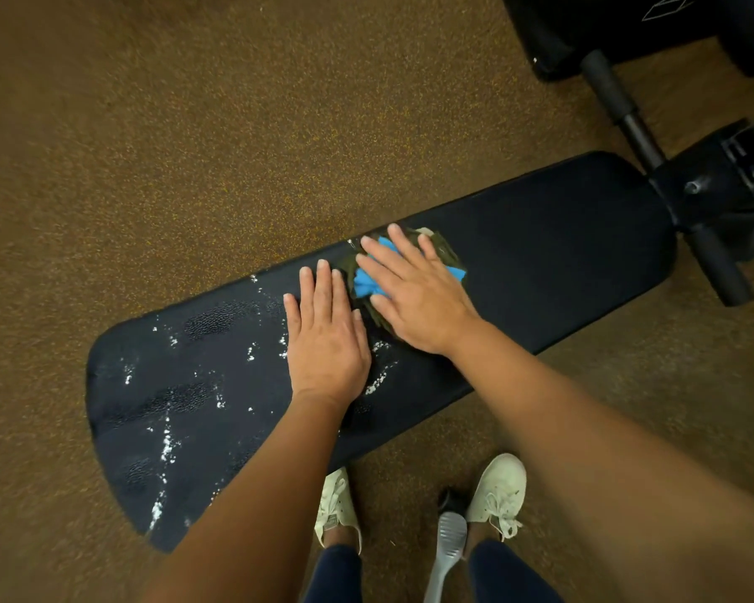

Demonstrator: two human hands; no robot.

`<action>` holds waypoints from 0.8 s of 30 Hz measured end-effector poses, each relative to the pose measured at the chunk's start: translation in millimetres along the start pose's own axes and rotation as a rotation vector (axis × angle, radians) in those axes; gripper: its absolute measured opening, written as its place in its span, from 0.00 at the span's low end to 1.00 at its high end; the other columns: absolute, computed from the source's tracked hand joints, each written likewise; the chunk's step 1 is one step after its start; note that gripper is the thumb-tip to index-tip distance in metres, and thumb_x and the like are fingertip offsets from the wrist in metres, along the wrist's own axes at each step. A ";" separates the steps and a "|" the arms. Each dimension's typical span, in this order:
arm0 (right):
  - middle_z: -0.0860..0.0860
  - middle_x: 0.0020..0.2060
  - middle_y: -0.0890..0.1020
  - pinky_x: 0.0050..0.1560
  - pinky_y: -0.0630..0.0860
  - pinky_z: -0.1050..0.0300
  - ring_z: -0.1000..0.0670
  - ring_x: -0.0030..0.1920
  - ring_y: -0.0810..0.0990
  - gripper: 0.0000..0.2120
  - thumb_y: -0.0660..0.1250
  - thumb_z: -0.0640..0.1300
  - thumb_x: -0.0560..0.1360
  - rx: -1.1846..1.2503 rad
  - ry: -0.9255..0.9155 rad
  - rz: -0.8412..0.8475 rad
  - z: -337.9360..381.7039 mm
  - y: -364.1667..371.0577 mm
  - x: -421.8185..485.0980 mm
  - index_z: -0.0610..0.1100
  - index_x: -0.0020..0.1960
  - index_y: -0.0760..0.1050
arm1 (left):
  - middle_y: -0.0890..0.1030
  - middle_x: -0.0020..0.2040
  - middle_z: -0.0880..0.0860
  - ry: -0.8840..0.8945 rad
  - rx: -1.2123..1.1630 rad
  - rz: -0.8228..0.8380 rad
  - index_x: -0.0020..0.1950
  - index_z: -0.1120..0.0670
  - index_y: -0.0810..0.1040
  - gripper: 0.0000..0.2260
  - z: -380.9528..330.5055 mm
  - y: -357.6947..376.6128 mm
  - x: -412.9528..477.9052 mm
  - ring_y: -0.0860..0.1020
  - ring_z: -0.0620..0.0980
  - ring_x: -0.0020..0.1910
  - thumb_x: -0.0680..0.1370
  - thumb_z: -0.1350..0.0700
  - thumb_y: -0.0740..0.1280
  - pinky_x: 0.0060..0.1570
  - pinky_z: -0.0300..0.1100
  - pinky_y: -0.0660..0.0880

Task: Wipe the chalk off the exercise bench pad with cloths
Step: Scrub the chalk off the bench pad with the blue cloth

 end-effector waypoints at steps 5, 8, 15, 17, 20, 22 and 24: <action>0.51 0.78 0.54 0.74 0.40 0.43 0.44 0.78 0.44 0.26 0.53 0.51 0.81 -0.008 0.230 -0.061 -8.1 -2.8 15.9 0.46 0.77 0.57 | 0.54 0.78 0.58 -0.025 0.003 0.006 0.76 0.61 0.56 0.26 4.1 -0.7 -1.5 0.47 0.56 0.77 0.81 0.50 0.46 0.74 0.57 0.47; 0.51 0.78 0.54 0.74 0.40 0.41 0.43 0.78 0.43 0.26 0.53 0.50 0.81 0.003 0.199 -0.029 8.5 2.7 22.6 0.46 0.77 0.57 | 0.53 0.78 0.58 -0.046 -0.005 0.001 0.76 0.61 0.56 0.26 4.3 -0.6 -1.8 0.47 0.57 0.77 0.81 0.49 0.45 0.74 0.58 0.47; 0.51 0.78 0.54 0.74 0.39 0.43 0.44 0.78 0.44 0.26 0.53 0.51 0.81 -0.017 0.178 -0.023 -14.2 -6.6 23.8 0.46 0.77 0.58 | 0.54 0.78 0.57 -0.100 -0.010 -0.001 0.76 0.60 0.56 0.26 5.3 -2.9 -3.7 0.47 0.57 0.77 0.81 0.48 0.46 0.74 0.58 0.45; 0.51 0.78 0.55 0.74 0.39 0.41 0.43 0.78 0.44 0.26 0.53 0.51 0.80 -0.003 0.196 -0.029 4.9 -3.5 34.1 0.45 0.76 0.58 | 0.54 0.77 0.57 -0.108 -0.001 0.004 0.76 0.61 0.57 0.26 5.2 -2.1 -4.0 0.47 0.57 0.77 0.81 0.49 0.46 0.73 0.59 0.46; 0.50 0.76 0.60 0.74 0.44 0.40 0.42 0.77 0.49 0.26 0.51 0.51 0.79 -0.007 -0.017 0.014 14.2 1.9 25.9 0.45 0.75 0.62 | 0.55 0.77 0.57 -0.120 0.014 0.013 0.76 0.61 0.57 0.26 5.3 -1.9 -3.7 0.48 0.57 0.77 0.81 0.48 0.46 0.73 0.59 0.48; 0.51 0.76 0.61 0.75 0.48 0.41 0.44 0.77 0.52 0.27 0.49 0.53 0.78 -0.033 -0.095 0.012 0.1 -0.9 17.1 0.46 0.74 0.63 | 0.55 0.77 0.57 -0.120 0.010 0.014 0.76 0.61 0.57 0.26 5.6 -2.8 -3.7 0.49 0.57 0.77 0.80 0.49 0.46 0.73 0.59 0.48; 0.51 0.76 0.61 0.75 0.48 0.40 0.44 0.77 0.51 0.27 0.50 0.53 0.78 -0.043 -0.040 -0.014 -11.1 -1.3 18.4 0.46 0.74 0.63 | 0.55 0.77 0.57 -0.118 0.003 0.013 0.76 0.60 0.57 0.26 6.0 -3.7 -3.7 0.49 0.56 0.77 0.80 0.48 0.46 0.74 0.58 0.48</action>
Point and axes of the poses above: each hand's wrist, its own x-axis towards the middle knuckle, its own y-axis out of the palm, z = x × y, the point moved 2 cm from there along x, towards the middle knuckle
